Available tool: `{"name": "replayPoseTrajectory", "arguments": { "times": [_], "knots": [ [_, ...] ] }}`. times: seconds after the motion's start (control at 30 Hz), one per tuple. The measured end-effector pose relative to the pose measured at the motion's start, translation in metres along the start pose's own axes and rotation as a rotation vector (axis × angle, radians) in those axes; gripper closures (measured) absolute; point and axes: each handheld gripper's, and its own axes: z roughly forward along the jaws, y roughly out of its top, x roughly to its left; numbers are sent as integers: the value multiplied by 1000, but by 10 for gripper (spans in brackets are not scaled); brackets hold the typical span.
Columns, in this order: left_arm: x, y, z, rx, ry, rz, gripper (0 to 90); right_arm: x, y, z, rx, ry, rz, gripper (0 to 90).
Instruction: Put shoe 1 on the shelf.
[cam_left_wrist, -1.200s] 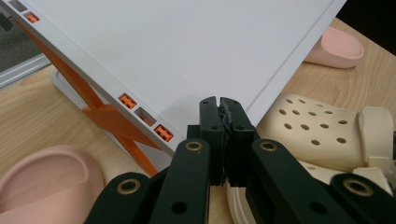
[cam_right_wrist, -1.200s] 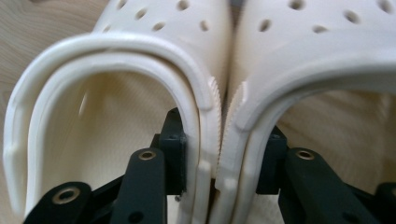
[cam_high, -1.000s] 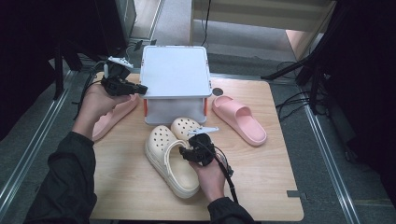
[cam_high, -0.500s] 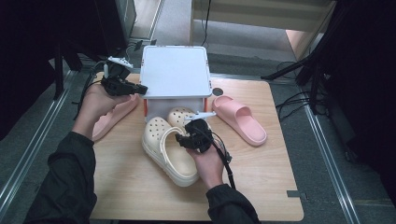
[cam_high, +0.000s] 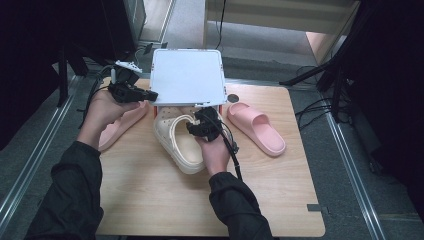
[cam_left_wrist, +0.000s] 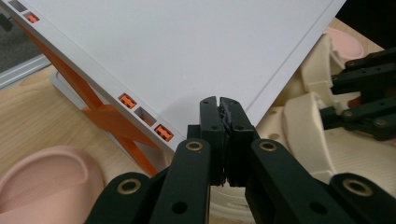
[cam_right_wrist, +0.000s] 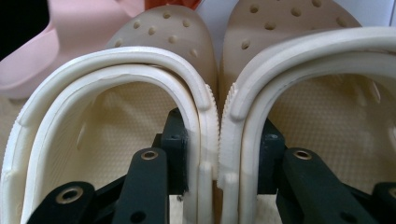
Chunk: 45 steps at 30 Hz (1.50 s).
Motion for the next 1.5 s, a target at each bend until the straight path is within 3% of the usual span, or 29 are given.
{"name": "replayPoseTrajectory", "arguments": {
  "times": [0.37,0.63,0.77,0.97,1.1,1.2,1.5],
  "knots": [
    [0,0,0,-1,2,3,885,0,3,27,-26,-103,27,656],
    [0,-1,0,-3,2,1,886,-4,0,39,-25,-114,43,649],
    [0,-1,0,-5,0,1,886,-8,0,42,-35,-103,79,635],
    [0,-2,-1,-8,3,-2,886,-5,0,39,-40,-89,61,581],
    [0,-2,-1,-6,0,-5,886,-7,0,33,-36,-53,85,530],
    [0,-2,-1,-8,-1,-7,886,-7,-1,27,-25,-31,73,504],
    [-1,-2,-1,-7,9,-9,886,-6,-9,-2,-37,-3,25,516]
  ]
}}
